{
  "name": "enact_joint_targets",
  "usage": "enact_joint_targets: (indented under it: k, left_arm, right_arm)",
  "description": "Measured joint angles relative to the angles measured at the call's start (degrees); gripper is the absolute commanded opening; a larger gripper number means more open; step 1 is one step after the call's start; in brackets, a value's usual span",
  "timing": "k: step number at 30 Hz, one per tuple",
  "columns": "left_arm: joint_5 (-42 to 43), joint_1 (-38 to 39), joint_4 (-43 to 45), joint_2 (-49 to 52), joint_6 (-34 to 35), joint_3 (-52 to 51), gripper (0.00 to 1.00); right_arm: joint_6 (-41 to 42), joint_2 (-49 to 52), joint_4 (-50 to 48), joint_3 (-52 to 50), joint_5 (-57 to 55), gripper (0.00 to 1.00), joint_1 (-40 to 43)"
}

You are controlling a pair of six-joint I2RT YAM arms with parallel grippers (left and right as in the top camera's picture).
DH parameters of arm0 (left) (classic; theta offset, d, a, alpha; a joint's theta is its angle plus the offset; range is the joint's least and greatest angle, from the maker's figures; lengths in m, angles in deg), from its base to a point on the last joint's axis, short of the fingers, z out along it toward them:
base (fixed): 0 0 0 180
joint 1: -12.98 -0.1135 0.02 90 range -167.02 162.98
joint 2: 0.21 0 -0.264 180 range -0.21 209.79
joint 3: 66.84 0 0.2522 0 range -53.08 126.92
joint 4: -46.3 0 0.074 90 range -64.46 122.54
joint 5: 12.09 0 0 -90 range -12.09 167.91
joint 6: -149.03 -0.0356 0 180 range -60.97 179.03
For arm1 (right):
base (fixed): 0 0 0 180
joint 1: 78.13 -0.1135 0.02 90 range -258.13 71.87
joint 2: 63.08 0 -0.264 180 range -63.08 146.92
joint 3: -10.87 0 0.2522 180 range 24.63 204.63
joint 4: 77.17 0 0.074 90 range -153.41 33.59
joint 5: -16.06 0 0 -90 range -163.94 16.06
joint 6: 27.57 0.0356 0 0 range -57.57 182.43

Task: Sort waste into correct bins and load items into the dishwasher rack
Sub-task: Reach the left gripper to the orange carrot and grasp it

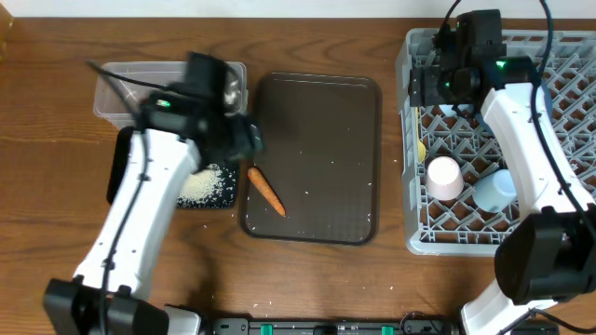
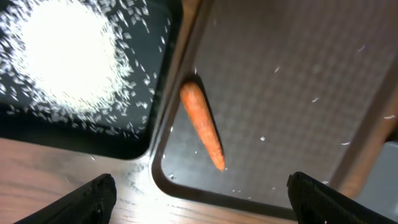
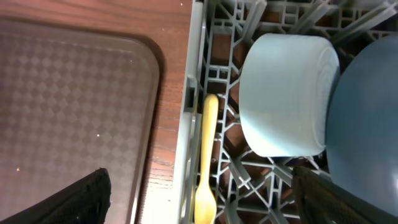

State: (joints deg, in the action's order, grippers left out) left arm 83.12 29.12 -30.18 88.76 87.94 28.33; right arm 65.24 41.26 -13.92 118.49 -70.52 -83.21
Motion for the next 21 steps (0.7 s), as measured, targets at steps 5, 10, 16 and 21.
enact_joint_targets:
  k: [5, 10, 16, 21]
  left_arm:
    - [-8.24, 7.21, 4.17, 0.33, 8.15, -7.39, 0.86]
    - [-13.35, 8.52, 15.10, 0.42, 14.36, -16.85, 0.85]
    - [-13.46, 8.63, 24.65, 0.68, 16.11, -25.22, 0.85]
    - [-12.33, 9.18, 27.43, 0.72, 14.21, -25.88, 0.85]
  right_arm:
    - [-0.09, -0.07, 0.50, 0.04, 0.04, 0.99, 0.00]
    - [-0.09, -0.07, 0.85, 0.07, 0.04, 0.99, 0.00]
    - [-0.09, -0.07, 1.51, 0.07, 0.07, 0.99, -0.02]
    - [-0.09, -0.07, 1.70, 0.07, 0.07, 0.99, 0.00]
